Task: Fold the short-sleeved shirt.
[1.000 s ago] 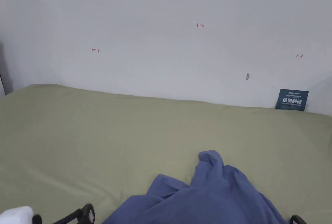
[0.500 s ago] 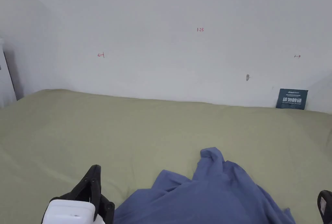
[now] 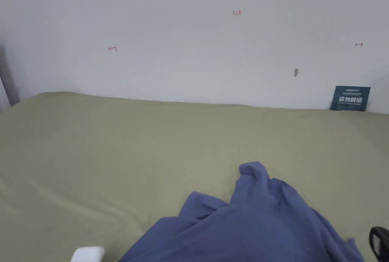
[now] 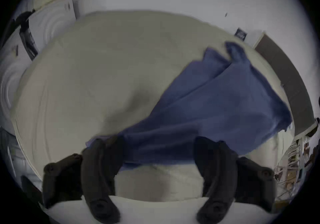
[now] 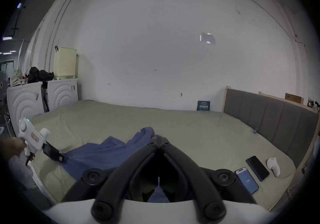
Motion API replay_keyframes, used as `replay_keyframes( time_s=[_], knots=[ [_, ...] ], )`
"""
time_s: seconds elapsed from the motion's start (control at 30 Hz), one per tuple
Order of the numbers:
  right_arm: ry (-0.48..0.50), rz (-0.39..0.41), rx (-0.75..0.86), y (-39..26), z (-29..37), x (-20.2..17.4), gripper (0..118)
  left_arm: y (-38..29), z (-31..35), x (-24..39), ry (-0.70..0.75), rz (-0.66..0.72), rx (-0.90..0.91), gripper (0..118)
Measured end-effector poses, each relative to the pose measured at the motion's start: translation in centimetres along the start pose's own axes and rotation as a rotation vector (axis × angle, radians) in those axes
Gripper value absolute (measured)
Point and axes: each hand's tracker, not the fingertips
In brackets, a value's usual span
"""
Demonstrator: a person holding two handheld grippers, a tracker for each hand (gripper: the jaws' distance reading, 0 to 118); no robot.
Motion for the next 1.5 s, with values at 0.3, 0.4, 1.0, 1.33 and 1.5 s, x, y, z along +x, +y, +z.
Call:
replay_keyframes(
  time_s=[0.3,0.4,1.0,1.33,1.5],
  knots=[
    [0.348,-0.099,-0.273,4.5,-15.9,2.8,116,-1.4,0.3,-0.1,-0.022,-0.008,0.139,7],
    [0.367,0.076,-0.477,6.9,-27.7,4.0,116,-1.5,0.7,-0.6,-0.052,0.032,0.145,7],
    [0.273,0.211,-0.9,0.1,-45.5,2.1,1,-1.9,0.8,-1.1,-0.125,0.08,0.19,7],
    [0.265,0.164,-0.385,15.4,-34.2,3.0,1,6.3,9.8,-1.4,-0.217,-0.008,0.404,7],
    [0.216,0.157,-0.226,23.9,-31.4,4.7,1,15.7,15.2,-1.1,-0.191,-0.093,0.5,7]
  ],
)
